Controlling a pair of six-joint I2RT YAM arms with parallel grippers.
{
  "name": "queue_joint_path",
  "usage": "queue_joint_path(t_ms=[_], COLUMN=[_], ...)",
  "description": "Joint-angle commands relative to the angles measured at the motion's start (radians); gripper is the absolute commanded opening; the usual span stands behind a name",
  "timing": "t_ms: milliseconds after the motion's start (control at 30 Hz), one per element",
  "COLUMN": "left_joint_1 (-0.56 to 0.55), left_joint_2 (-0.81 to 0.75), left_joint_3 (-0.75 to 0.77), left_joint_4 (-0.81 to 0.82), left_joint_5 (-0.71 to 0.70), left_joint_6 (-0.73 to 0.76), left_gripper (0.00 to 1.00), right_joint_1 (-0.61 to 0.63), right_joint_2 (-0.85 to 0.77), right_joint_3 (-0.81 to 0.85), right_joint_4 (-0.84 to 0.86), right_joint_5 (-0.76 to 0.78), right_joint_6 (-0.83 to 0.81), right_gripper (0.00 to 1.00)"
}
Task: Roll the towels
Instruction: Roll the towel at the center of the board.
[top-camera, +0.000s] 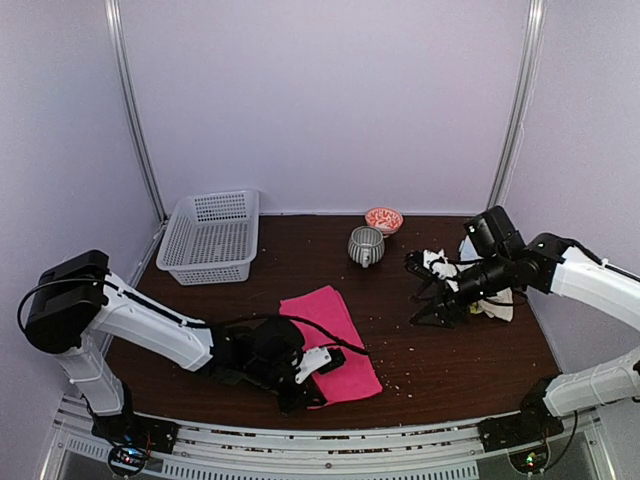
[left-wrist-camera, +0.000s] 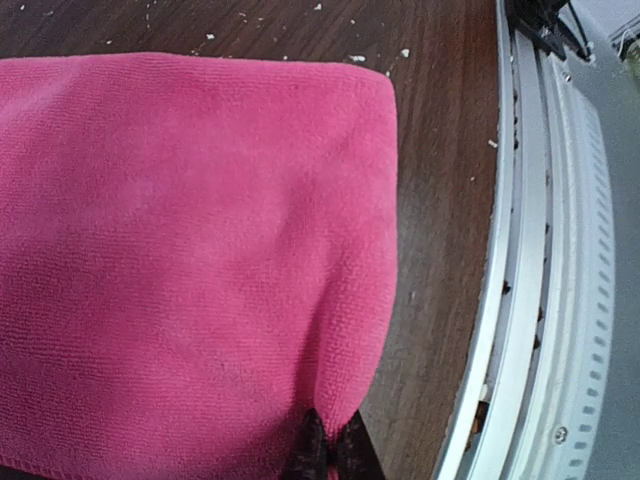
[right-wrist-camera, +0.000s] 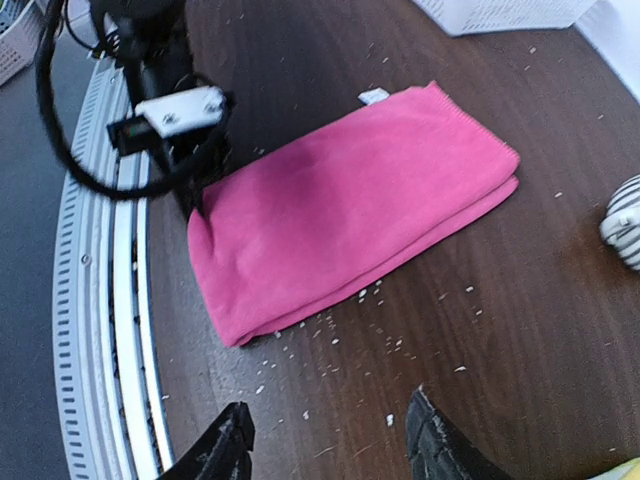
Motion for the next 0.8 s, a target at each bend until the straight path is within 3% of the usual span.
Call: queue_joint_path(t_ms=[0, 267, 433, 767], left_joint_1=[0.066, 0.135, 0.162, 0.197], left_joint_2=[0.02, 0.138, 0.153, 0.176], left_joint_3=[-0.005, 0.016, -0.028, -0.121], left_joint_4=[0.11, 0.21, 0.319, 0.551], left_joint_5=[0.219, 0.458, 0.497, 0.561], left_joint_6=[-0.107, -0.266, -0.361, -0.546], left_gripper=[0.0, 0.0, 0.0, 0.0], right_joint_1=[0.032, 0.239, 0.351, 0.52], right_joint_2=[0.034, 0.113, 0.166, 0.289], right_joint_3=[-0.039, -0.095, -0.147, -0.184], right_joint_4=[-0.079, 0.082, 0.209, 0.421], right_joint_5=[-0.06, 0.117, 0.216, 0.368], right_joint_6=[-0.146, -0.149, -0.149, -0.111], right_gripper=[0.52, 0.49, 0.56, 0.56])
